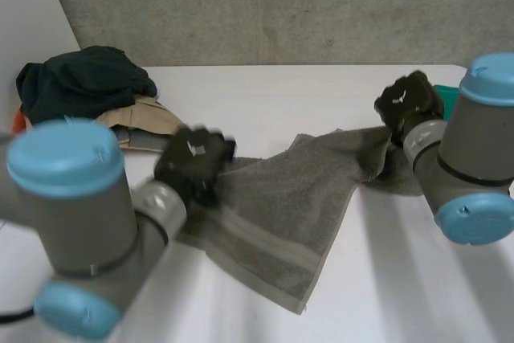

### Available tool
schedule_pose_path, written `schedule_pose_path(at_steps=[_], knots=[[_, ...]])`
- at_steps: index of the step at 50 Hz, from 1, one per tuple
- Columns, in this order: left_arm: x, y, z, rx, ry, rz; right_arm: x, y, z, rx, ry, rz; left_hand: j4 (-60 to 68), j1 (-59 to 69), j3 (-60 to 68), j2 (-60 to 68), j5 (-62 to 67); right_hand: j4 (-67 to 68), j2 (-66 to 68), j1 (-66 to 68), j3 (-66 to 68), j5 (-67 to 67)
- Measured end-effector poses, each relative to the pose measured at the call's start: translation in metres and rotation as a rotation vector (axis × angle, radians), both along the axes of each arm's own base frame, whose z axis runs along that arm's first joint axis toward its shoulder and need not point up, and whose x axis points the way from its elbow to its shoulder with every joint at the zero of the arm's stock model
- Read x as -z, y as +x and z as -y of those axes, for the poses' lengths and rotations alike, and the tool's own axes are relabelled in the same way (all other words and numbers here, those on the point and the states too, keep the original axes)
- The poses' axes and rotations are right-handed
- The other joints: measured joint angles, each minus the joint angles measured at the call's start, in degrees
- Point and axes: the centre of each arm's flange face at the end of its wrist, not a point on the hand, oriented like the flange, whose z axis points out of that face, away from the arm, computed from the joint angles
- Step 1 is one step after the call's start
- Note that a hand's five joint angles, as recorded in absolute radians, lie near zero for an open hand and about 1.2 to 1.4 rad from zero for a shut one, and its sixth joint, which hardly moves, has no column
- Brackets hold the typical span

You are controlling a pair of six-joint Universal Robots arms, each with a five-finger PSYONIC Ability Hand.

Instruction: Fold the laundry.

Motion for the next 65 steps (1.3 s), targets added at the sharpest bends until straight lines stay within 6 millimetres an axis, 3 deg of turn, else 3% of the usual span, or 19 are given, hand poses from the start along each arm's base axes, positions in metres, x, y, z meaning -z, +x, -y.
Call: schedule_pose_path(at_steps=[1, 7, 15, 28, 43, 51, 56, 65], knots=[[0.012, 0.000, -0.021, 0.024, 0.048, 0.015, 0.008, -0.002, -0.004, 0.000, 0.027, -0.010, 0.00, 0.00, 0.00, 0.00, 0.00, 0.00, 0.00, 0.00, 0.00, 0.00], [0.040, -0.010, -0.073, 0.134, 0.134, 0.045, 0.022, -0.005, -0.012, 0.001, 0.076, -0.021, 0.00, 0.00, 0.00, 0.00, 0.00, 0.00, 0.00, 0.00, 0.00, 0.00], [0.064, -0.026, -0.103, 0.250, 0.148, 0.051, 0.039, -0.011, -0.021, 0.008, 0.134, -0.028, 0.00, 0.00, 0.00, 0.00, 0.00, 0.00, 0.00, 0.00, 0.00, 0.00], [0.078, -0.045, -0.117, 0.375, 0.152, 0.040, 0.051, -0.025, -0.029, 0.034, 0.158, -0.019, 0.00, 0.00, 0.00, 0.00, 0.00, 0.00, 0.00, 0.00, 0.00, 0.00], [0.101, -0.055, -0.116, 0.407, 0.115, 0.109, 0.059, -0.026, -0.033, 0.024, 0.175, -0.022, 0.00, 0.00, 0.00, 0.00, 0.00, 0.00, 0.00, 0.00, 0.00, 0.00], [0.102, -0.060, -0.108, 0.404, 0.066, 0.104, 0.061, -0.027, -0.035, 0.024, 0.181, -0.025, 7.99, 8.14, 7.70, 7.87, 4.89, 0.00, 0.00, 0.00, 0.00, 0.00], [0.096, -0.065, -0.096, 0.371, 0.007, 0.059, 0.063, -0.027, -0.036, 0.022, 0.187, -0.027, 16.15, 15.83, 15.77, 15.95, 15.58, 0.00, 0.00, 0.00, 0.00, 0.00], [0.090, -0.070, -0.075, 0.305, -0.054, 0.016, 0.064, -0.027, -0.038, 0.020, 0.191, -0.029, 20.45, 19.92, 19.91, 20.20, 20.48, 0.00, 0.00, 0.00, 0.00, 0.00]])
